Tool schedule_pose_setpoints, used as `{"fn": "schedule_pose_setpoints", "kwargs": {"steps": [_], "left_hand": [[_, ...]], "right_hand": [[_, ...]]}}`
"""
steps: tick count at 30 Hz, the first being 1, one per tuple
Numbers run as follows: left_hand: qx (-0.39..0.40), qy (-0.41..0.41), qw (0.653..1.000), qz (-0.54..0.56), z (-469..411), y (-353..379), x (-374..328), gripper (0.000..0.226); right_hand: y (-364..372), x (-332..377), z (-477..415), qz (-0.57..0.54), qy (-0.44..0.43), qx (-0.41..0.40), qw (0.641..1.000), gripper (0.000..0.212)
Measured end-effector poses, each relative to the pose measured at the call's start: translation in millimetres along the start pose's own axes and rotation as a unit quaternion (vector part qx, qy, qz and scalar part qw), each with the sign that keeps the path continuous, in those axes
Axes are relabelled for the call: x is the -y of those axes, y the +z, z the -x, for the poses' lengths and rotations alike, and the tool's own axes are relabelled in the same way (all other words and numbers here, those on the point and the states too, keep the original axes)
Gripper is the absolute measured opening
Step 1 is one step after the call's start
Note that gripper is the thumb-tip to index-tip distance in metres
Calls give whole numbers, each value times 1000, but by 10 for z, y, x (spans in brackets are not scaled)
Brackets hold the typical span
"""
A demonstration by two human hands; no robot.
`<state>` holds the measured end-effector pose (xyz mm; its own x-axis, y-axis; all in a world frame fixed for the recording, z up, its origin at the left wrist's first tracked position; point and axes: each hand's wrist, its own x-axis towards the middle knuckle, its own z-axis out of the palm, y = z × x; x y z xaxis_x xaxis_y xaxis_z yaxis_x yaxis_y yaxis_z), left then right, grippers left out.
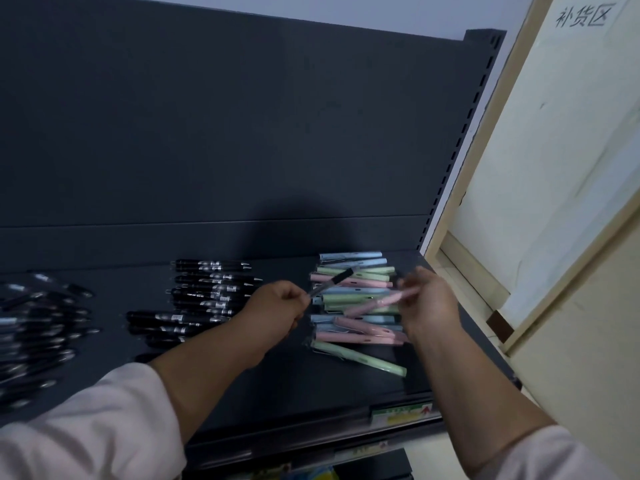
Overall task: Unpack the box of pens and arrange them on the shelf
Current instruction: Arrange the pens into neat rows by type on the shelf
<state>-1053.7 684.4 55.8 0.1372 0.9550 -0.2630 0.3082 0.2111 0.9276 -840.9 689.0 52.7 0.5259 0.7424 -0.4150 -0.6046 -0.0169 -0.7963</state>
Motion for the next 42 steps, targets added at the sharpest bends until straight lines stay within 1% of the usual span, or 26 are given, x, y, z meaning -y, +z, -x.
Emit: {"fn": "schedule_pose_setpoints", "kwargs": {"steps": [2,4,5,6,7,8,9,10,11,12,13,14,15,17,18,19,21,24,25,29,33,38,40,42], "left_hand": [[-6,24,1000,-18,-15,-13,21,10],[-13,43,998,-35,-25,-22,40,10],[-17,52,998,-44,-30,-28,50,10],[-23,63,996,-57,-34,-36,57,11],[-30,73,994,-75,-37,-48,63,12],[-36,83,991,-96,-38,-65,68,12],[-40,91,988,-117,-42,-84,70,12],[-44,96,985,-138,-45,-109,75,12],[-47,101,981,-158,-45,-137,82,11],[-50,106,977,-176,-41,-167,88,10],[-52,112,974,-191,-34,-198,100,10],[-53,118,972,-199,-25,-229,113,10],[-52,121,971,-202,-13,-263,127,10],[-59,124,969,-207,38,-348,147,10],[-71,126,965,-217,70,-407,163,11],[-86,128,961,-231,103,-477,179,11],[-122,122,947,-270,182,-661,252,9],[-187,117,915,-339,320,-1012,439,3],[-204,115,903,-360,380,-1135,514,2],[-243,99,856,-445,718,-1609,790,8],[-284,71,834,-467,1037,-2072,998,10],[-333,2,814,-476,1414,-2568,1244,30],[-350,-8,809,-472,1591,-2788,1387,32],[-354,-23,806,-474,1789,-3018,1533,35]], "right_hand": [[-94,-45,-88,111,-46,-55,991,19],[-146,-94,-130,235,-85,-58,966,21],[-154,-109,-122,302,-103,-42,947,21],[-172,-138,-141,379,-124,-25,917,24],[-180,-148,-136,475,-152,-20,867,27],[-182,-146,-118,569,-194,-32,798,32],[-172,-140,-83,631,-251,-36,733,35],[-153,-143,-51,645,-311,-13,698,35],[-114,-152,11,634,-349,38,689,34],[-66,-174,84,619,-369,103,686,34],[4,-202,172,615,-380,163,671,35],[73,-243,247,621,-388,211,648,36],[142,-291,310,630,-404,247,616,36],[277,-410,366,650,-439,291,548,32],[344,-467,390,663,-443,306,521,30],[407,-522,413,672,-438,321,504,27],[534,-652,461,677,-439,347,478,21],[751,-887,581,673,-456,379,442,18],[837,-971,646,669,-454,394,438,19],[1197,-1317,1012,639,-436,474,421,17],[1507,-1681,1404,624,-420,525,399,16],[1910,-2118,1791,620,-436,524,387,17],[2054,-2294,1908,628,-447,508,384,17],[2155,-2446,2014,651,-457,474,377,17]]}}
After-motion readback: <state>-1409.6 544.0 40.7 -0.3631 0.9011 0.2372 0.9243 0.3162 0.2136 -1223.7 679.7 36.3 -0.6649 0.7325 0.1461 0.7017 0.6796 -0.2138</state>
